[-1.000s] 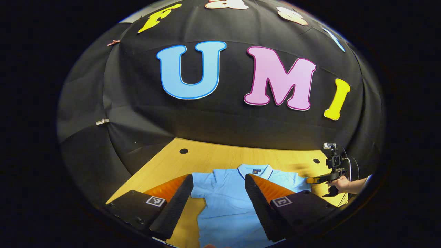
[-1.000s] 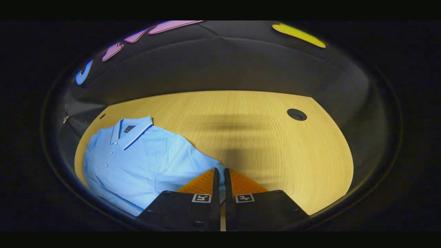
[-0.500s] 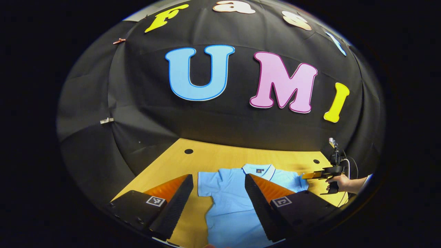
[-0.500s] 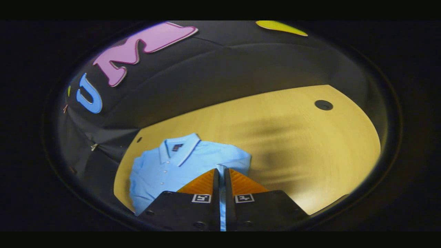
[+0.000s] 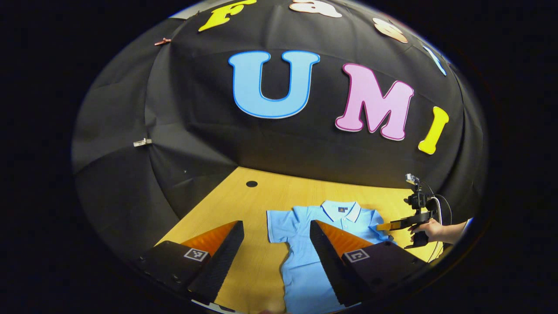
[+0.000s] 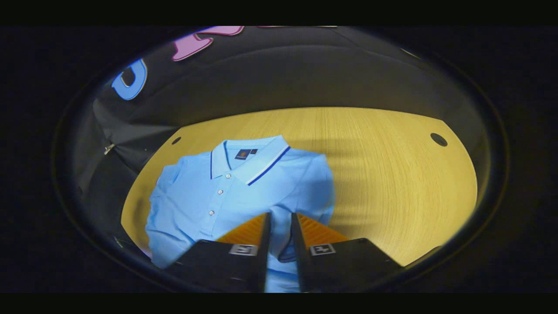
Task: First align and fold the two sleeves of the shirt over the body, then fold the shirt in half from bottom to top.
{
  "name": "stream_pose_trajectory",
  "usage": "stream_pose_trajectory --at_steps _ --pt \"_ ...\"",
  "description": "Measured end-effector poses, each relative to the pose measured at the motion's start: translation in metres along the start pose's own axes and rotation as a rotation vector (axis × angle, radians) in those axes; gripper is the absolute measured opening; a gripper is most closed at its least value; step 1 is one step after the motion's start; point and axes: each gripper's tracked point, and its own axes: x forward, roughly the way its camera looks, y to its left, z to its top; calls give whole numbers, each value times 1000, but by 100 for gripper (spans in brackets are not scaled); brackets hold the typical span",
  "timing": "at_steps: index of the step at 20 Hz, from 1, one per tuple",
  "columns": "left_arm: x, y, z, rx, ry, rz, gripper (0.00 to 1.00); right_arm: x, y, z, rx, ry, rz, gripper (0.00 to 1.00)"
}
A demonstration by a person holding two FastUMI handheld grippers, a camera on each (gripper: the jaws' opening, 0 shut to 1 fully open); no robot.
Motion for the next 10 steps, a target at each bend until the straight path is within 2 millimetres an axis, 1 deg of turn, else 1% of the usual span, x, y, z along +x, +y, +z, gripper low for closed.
stream_pose_trajectory --at_steps 1,2,3,4,5,6,7,9,10 --pt "13 3 -6 -18 26 -14 97 -6 6 1 -23 -8 13 49" --pt "28 7 -12 -35 52 -25 97 -2 3 1 -49 -26 -1 69" --pt "44 9 -16 -47 74 -33 97 -19 2 7 -60 -45 -4 68" --pt "63 13 -19 -53 93 -42 97 -34 3 14 -54 -67 -2 70" --pt "81 14 -21 -56 107 -58 97 -48 5 18 -34 -95 7 72" --pt "101 16 -25 -51 134 -62 97 -63 6 22 -14 -123 17 71" --pt "123 22 -30 -42 163 -59 97 -77 3 23 -4 -142 22 80" --pt "169 29 -41 -31 210 -49 97 -102 -5 22 -1 -171 12 82" --pt "191 32 -50 -29 246 -42 97 -113 -10 20 3 -179 6 73"
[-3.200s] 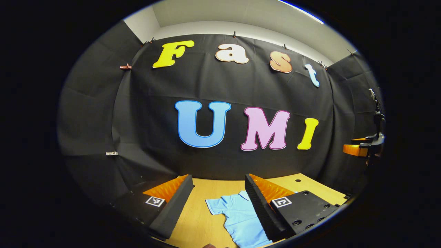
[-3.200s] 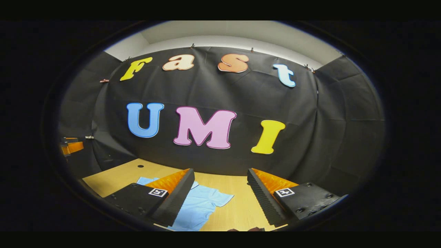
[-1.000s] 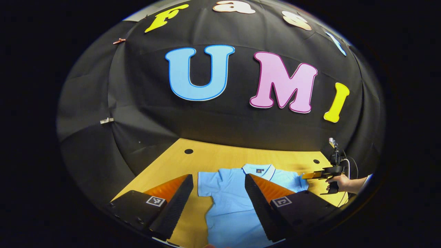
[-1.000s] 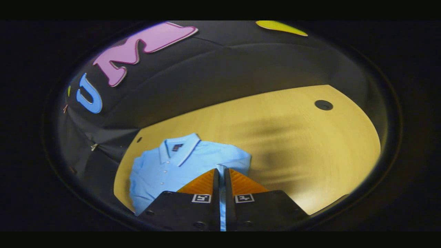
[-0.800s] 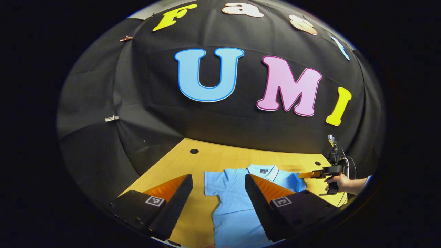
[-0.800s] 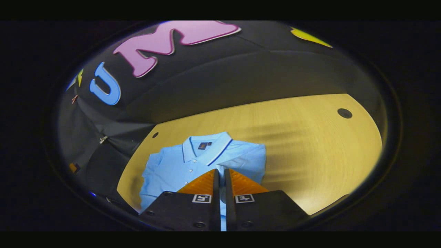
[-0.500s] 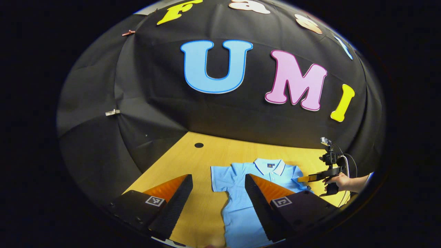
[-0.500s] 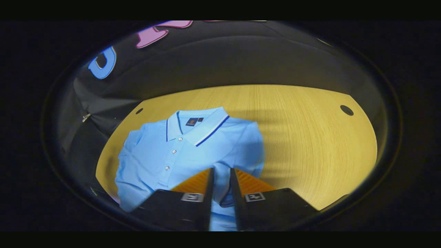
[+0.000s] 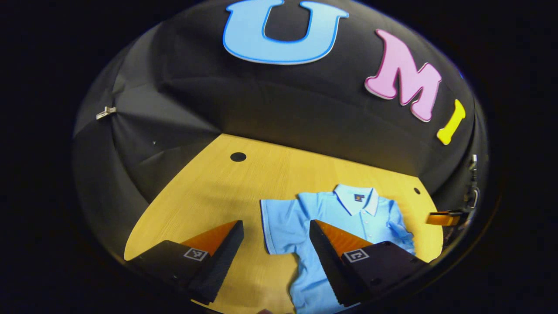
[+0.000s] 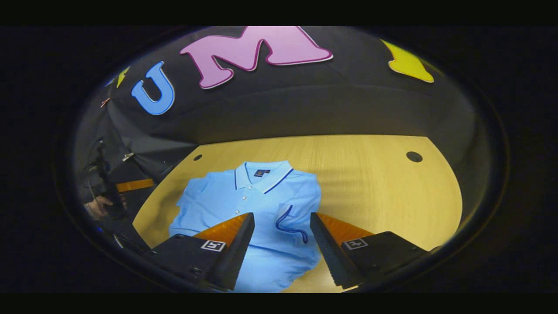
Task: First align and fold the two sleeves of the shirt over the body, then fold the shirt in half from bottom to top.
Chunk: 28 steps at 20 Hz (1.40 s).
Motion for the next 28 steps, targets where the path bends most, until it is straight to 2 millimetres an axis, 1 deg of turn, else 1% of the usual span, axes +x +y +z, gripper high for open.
stream_pose_trajectory --at_steps 1,2,4,5,8,9,10,11,12,13,14,16,17,18,19,21,22,23,26,27,28 --pt "22 3 -3 6 36 14 97 -11 -5 0 8 -4 -8 73" --pt "41 5 -7 30 65 21 97 -19 -9 -1 18 -8 -12 82" --pt "75 13 -14 123 121 50 97 -28 -15 -6 48 -8 -17 82" --pt "87 14 -18 158 149 52 97 -29 -18 -8 60 -7 -20 82" --pt "110 6 -26 192 193 43 98 -31 -28 -9 74 -5 -29 82" --pt "113 7 -30 195 208 44 97 -31 -29 -8 79 -5 -29 82" --pt "119 8 -39 195 232 50 97 -29 -31 -7 89 -5 -29 82" --pt "120 6 -45 180 258 50 96 -27 -32 -8 101 -2 -26 82" --pt "121 2 -37 171 209 39 96 -25 -31 -7 110 -2 -22 82" --pt "123 5 -43 172 236 51 97 -23 -30 -7 114 -4 -18 82" --pt "126 3 -40 181 215 29 98 -20 -28 -7 116 -4 -12 82" --pt "126 1 -41 180 211 37 49 -17 -22 -8 121 1 2 82" --pt "123 -4 -40 177 207 42 25 -19 -22 -10 122 0 11 82" --pt "124 -7 -41 181 204 42 24 -20 -20 -10 120 -2 17 82" --pt "124 -8 -41 181 203 42 14 -19 -17 -8 117 -6 22 82" --pt "119 -13 -43 160 227 29 10 -19 -15 -9 116 -8 25 82" --pt "113 -20 -43 147 235 7 10 -20 -15 -8 117 -12 27 82" --pt "107 -27 -39 144 226 -15 9 -21 -15 -8 117 -17 28 82" --pt "81 -59 -16 169 165 -117 9 -23 -18 -10 114 -23 22 82" --pt "70 -76 -14 176 156 -158 9 -23 -18 -10 116 -25 24 82" --pt "60 -88 -16 188 160 -196 9 -24 -17 -11 119 -30 27 82"
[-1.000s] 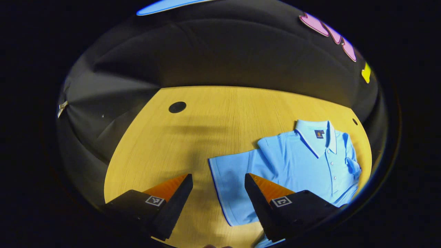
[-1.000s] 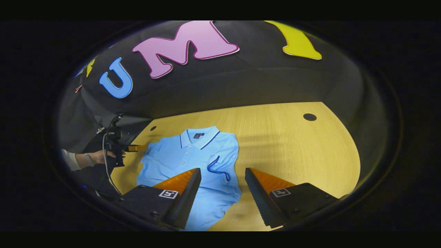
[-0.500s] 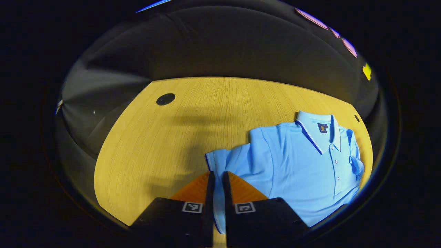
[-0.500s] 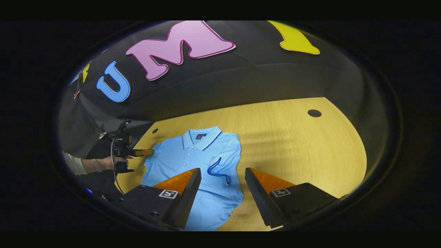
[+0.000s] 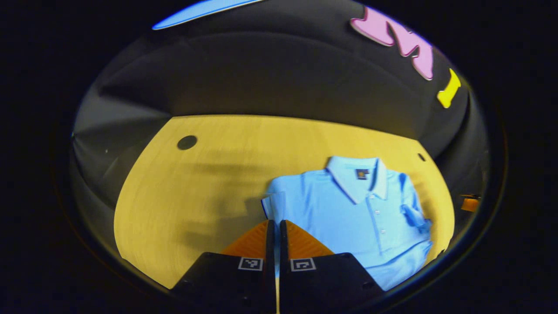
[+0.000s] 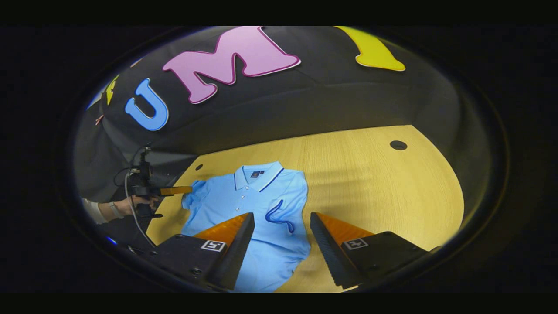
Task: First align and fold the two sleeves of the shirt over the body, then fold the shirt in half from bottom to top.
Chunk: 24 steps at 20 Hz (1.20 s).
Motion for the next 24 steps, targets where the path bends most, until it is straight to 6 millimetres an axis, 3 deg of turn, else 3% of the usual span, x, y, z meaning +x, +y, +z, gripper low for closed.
stream_pose_trajectory --at_steps 3,5,7,8,12,15,17,18,19,22,24 --pt "-7 -30 -12 70 25 -60 9 -2 3 -5 0 -2 6 82" --pt "9 -21 -35 95 95 4 11 -3 6 -12 -16 5 8 82" --pt "19 -28 -64 32 182 3 21 -4 9 -18 -32 10 14 82" --pt "18 -32 -65 25 179 -9 16 -5 10 -20 -37 10 15 82" --pt "-8 -40 -66 37 138 -3 100 -9 14 -30 -61 18 28 82" --pt "-57 -30 -64 -24 91 19 98 -17 19 -41 -92 40 39 82" --pt "-92 -27 -80 -61 97 20 98 -27 26 -54 -72 63 50 82" --pt "-110 -22 -94 -61 110 28 98 -33 30 -63 -54 77 59 82" --pt "-134 -21 -123 -53 148 26 97 -45 33 -81 -25 100 50 82" --pt "-167 -40 -181 -85 228 -40 98 -68 41 -126 25 162 23 82" --pt "-181 -56 -231 -92 296 -88 98 -83 49 -174 116 267 13 82"
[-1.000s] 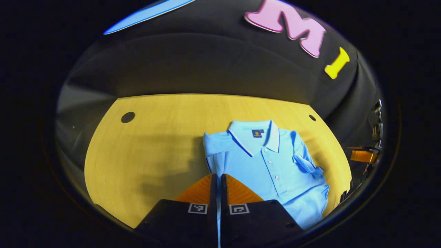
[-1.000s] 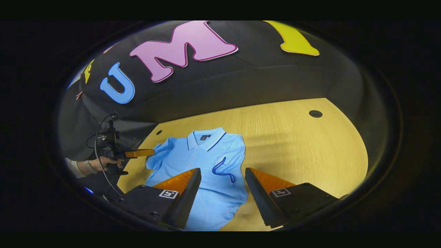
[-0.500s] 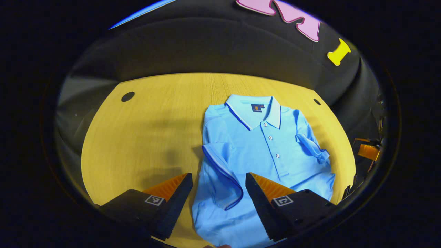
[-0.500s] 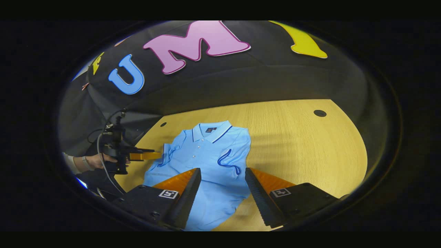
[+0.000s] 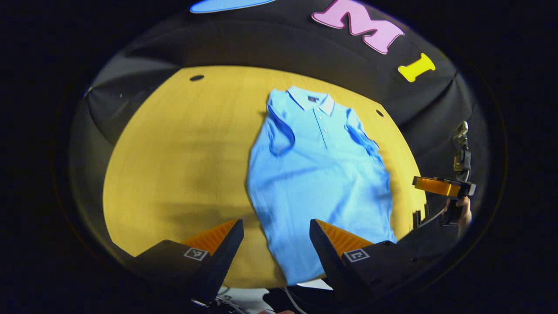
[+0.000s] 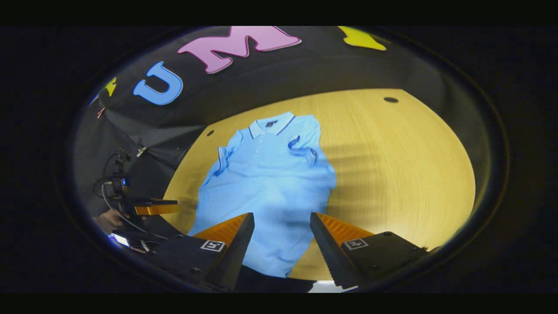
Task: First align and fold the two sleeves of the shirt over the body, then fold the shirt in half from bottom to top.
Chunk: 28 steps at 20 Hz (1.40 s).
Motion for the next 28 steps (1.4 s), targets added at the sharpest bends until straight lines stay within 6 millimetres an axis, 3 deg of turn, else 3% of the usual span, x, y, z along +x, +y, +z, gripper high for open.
stream_pose_trajectory --at_steps 1,3,7,13,14,15,16,17,19,20,22,23,24,27,28 --pt "1 -2 -27 21 39 -1 98 -3 -1 -19 47 37 -2 82" --pt "3 -13 -57 44 84 -31 97 -9 -8 -52 79 84 -35 82" --pt "10 -24 -85 -1 134 -74 98 -10 -17 -109 61 186 -87 82" --pt "21 -20 -89 -14 156 -47 96 5 -11 -144 135 257 -75 82" --pt "21 -20 -89 -11 158 -40 97 5 -9 -144 146 257 -66 73" --pt "22 -21 -89 -6 158 -32 97 5 -7 -144 156 255 -60 74" --pt "24 -19 -90 3 157 -18 97 8 -6 -143 165 252 -56 85" --pt "24 -17 -95 17 169 3 97 9 -4 -142 171 257 -52 79" --pt "29 -14 -96 67 182 42 95 14 -9 -148 143 290 -67 78" --pt "30 -12 -97 74 183 61 86 14 -15 -154 114 318 -87 55" --pt "35 -24 -93 32 167 27 39 19 -5 -157 146 340 -48 4" --pt "35 -29 -96 5 190 6 16 20 -2 -157 147 332 -29 2" --pt "34 -30 -96 -15 188 3 9 20 0 -154 142 319 -19 7" --pt "28 -18 -81 24 140 40 8 22 3 -144 154 287 25 7" --pt "25 -18 -75 43 120 37 13 22 6 -138 173 273 51 14"
